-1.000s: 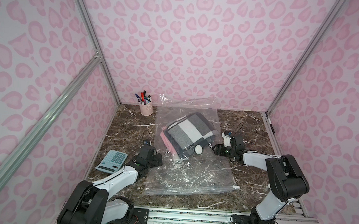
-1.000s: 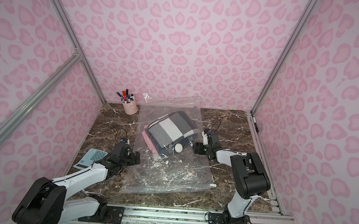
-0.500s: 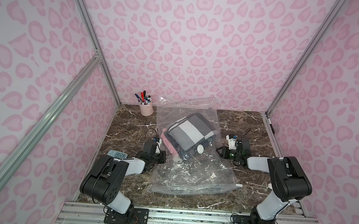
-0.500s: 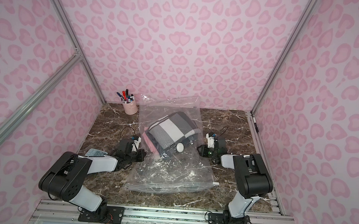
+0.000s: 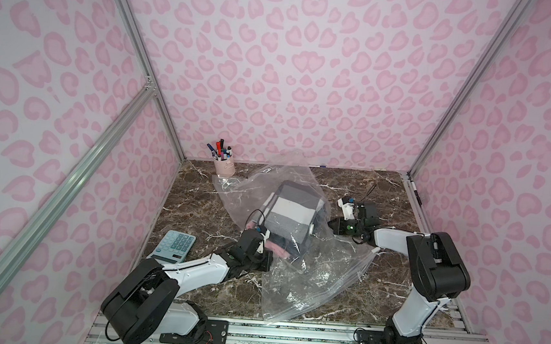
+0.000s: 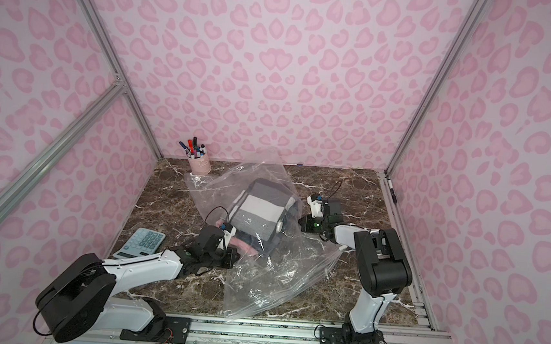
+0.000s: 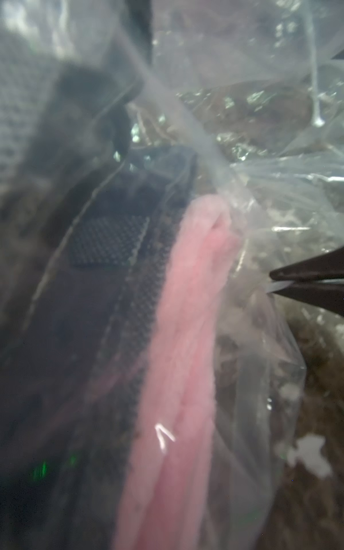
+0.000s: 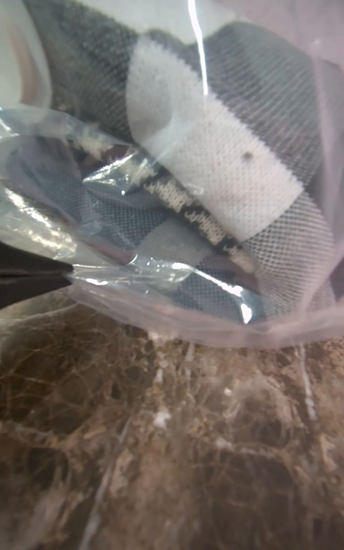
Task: Take the blanket out of the vacuum bag
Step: Adjust the vacuum bag at the center of the board.
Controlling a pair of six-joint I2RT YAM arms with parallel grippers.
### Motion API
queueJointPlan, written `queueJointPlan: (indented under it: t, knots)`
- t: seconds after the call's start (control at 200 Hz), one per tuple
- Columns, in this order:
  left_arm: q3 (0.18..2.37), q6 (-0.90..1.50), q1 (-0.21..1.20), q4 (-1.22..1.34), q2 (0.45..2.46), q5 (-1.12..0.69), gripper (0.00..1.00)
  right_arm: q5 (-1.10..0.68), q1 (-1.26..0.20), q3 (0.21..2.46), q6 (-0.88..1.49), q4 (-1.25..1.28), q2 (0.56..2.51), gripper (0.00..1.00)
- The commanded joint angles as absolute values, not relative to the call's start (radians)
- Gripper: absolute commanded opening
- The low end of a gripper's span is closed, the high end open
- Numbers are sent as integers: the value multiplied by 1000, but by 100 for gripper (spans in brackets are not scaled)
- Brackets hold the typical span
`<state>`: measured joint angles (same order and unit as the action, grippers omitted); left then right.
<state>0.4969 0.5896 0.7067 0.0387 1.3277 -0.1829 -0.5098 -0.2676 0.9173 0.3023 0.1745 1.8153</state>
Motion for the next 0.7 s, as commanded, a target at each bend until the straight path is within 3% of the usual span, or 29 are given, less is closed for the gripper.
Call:
queueJointPlan:
  t: [0.0,0.28,0.575,0.615,0.695]
  knots:
    - [512,676,798,-128,1328,-149,5,-520,-275,1011,236,113,1873,0]
    - [466,868,868,-146,1300,87,4,-581,-410,1394,239,33,2114,0]
    - [480,856,739,-189,1205,413,4,-564,-518,1676,247,32,2233,0]
    - [495,848,722,-221,1190,465,16,-573,-516,1692,227,35,2231,0]
    - [526,777,716,-249,1159,497,52,-527,-511,1704,159,16,2194,0]
